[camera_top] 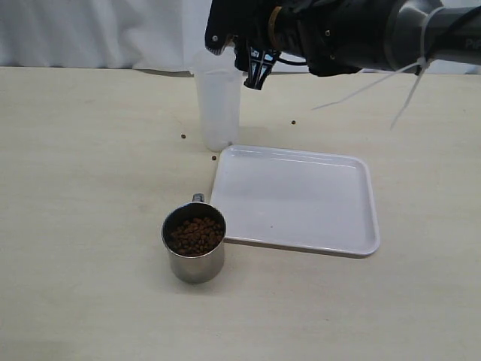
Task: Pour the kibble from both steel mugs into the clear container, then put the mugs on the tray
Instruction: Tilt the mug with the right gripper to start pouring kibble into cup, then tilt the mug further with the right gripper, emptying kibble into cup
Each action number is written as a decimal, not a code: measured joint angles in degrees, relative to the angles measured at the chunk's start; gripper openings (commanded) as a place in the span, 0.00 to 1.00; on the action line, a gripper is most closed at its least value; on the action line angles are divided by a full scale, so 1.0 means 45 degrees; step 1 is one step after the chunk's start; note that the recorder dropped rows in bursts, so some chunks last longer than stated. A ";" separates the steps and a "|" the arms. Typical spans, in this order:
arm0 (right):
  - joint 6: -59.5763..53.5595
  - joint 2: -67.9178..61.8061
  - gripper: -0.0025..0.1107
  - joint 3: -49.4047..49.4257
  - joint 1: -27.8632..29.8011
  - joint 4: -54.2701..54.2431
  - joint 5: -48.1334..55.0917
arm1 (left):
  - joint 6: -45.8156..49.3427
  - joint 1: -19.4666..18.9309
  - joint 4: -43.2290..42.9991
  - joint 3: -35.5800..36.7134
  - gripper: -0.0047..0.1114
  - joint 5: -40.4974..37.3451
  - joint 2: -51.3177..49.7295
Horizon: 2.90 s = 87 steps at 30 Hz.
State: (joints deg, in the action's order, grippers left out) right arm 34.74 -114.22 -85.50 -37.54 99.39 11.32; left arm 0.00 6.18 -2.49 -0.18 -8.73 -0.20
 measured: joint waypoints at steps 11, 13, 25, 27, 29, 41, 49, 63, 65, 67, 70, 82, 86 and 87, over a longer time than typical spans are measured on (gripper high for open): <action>-0.1002 0.0000 0.07 0.0000 0.0000 0.0000 -0.0122 | 0.0000 0.0000 0.0000 0.0000 0.04 0.0000 0.0000; -0.1181 0.0000 0.07 0.0000 0.0000 0.0000 -0.0122 | 0.0000 0.0000 0.0000 0.0000 0.04 0.0000 0.0000; -0.1940 0.0000 0.07 0.0000 0.0000 0.0000 0.0685 | 0.0000 0.0000 0.0000 0.0000 0.04 0.0000 0.0000; -0.1940 0.0000 0.07 0.0000 0.0000 0.0000 0.0786 | 0.0000 0.0000 0.0000 0.0000 0.04 0.0000 0.0000; -0.1963 0.0000 0.07 0.0000 0.0000 0.0000 0.0786 | 0.0000 0.0000 0.0000 0.0000 0.04 0.0000 0.0000; -0.1963 0.0000 0.07 -0.0027 0.0000 0.0000 0.0762 | 0.0000 0.0000 0.0000 0.0000 0.04 0.0000 0.0000; -0.1986 0.0000 0.07 -0.0218 0.0000 0.0000 0.0762 | 0.0000 0.0000 0.0000 0.0000 0.04 0.0000 0.0000; -0.2914 -0.0293 0.07 -0.0702 0.0000 0.0000 0.0762 | 0.0000 0.0000 0.0000 0.0000 0.04 0.0000 0.0000; -0.3057 -0.0293 0.07 -0.0702 0.0000 0.0000 0.0762 | 0.0000 0.0000 0.0000 0.0000 0.04 0.0000 0.0000; -0.3083 -0.0293 0.07 -0.0702 0.0000 0.0000 0.0762 | 0.0000 0.0000 0.0000 0.0000 0.04 0.0000 0.0000; -0.3350 -0.0293 0.07 -0.0702 0.0000 0.0000 0.0762 | 0.0000 0.0000 0.0000 0.0000 0.04 0.0000 0.0000; -0.4460 -0.0293 0.07 -0.0702 0.0000 0.0000 0.0762 | 0.0000 0.0000 0.0000 0.0000 0.04 0.0000 0.0000; -0.4510 -0.0293 0.07 -0.0702 0.0000 0.0000 0.0762 | 0.0000 0.0000 0.0000 0.0000 0.04 0.0000 0.0000; -0.4510 -0.0293 0.07 -0.0702 0.0000 0.0000 0.0762 | 0.0000 0.0000 0.0000 0.0000 0.04 0.0000 0.0000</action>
State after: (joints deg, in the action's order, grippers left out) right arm 14.45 -115.54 -88.66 -37.54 99.39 14.76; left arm 0.00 6.18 -2.49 -0.18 -8.73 -0.20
